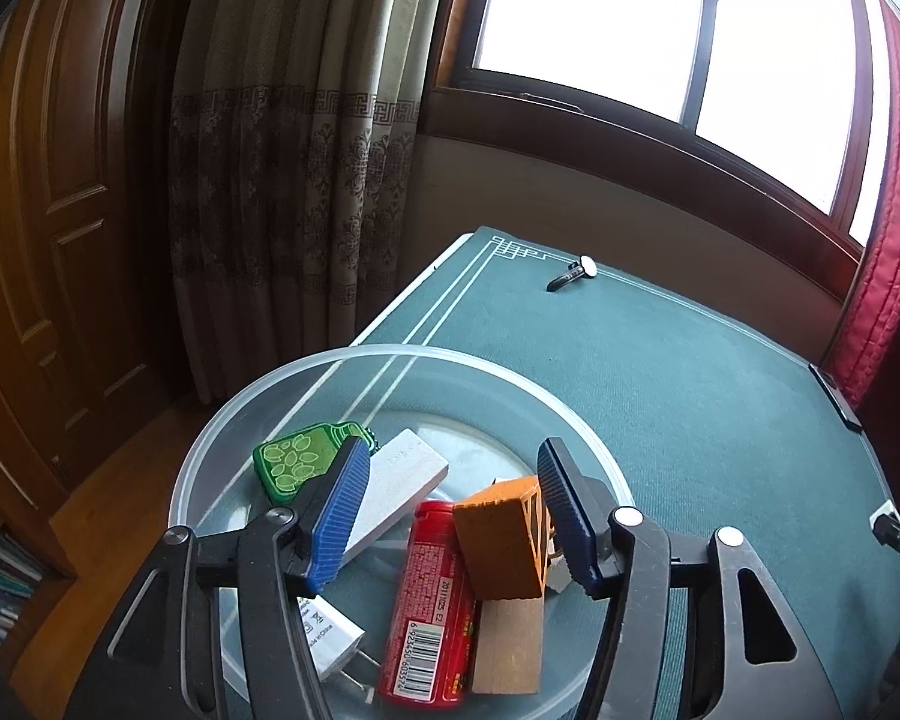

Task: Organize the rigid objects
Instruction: 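Lower the orange block into the bowl and open the left tool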

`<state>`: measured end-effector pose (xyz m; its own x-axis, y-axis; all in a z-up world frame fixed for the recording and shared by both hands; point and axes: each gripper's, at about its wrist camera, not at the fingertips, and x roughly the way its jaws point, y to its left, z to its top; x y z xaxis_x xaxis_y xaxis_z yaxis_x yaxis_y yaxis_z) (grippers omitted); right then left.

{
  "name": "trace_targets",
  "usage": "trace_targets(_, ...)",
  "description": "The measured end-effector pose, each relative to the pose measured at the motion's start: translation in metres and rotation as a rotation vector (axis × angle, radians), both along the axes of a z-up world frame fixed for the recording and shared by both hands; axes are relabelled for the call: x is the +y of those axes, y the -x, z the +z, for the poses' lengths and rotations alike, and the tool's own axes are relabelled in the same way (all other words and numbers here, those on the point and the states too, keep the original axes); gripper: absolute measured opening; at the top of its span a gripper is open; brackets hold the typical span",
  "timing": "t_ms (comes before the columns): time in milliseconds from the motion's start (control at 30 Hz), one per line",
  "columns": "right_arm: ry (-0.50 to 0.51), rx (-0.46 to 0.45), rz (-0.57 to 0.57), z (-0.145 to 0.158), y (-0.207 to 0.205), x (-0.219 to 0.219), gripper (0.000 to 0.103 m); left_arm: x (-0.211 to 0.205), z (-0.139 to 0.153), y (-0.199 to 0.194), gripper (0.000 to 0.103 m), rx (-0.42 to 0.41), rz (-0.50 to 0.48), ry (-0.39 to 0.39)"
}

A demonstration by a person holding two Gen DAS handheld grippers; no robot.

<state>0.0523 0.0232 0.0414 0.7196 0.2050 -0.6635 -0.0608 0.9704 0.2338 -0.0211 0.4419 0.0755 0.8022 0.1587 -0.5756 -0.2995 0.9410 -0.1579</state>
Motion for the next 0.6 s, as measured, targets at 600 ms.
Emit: trace_targets(600, -0.018, -0.002, 0.257, 0.003, 0.022, 0.091, 0.046, 0.007, -0.018, -0.006, 0.075, 0.048, -0.006, -0.024)
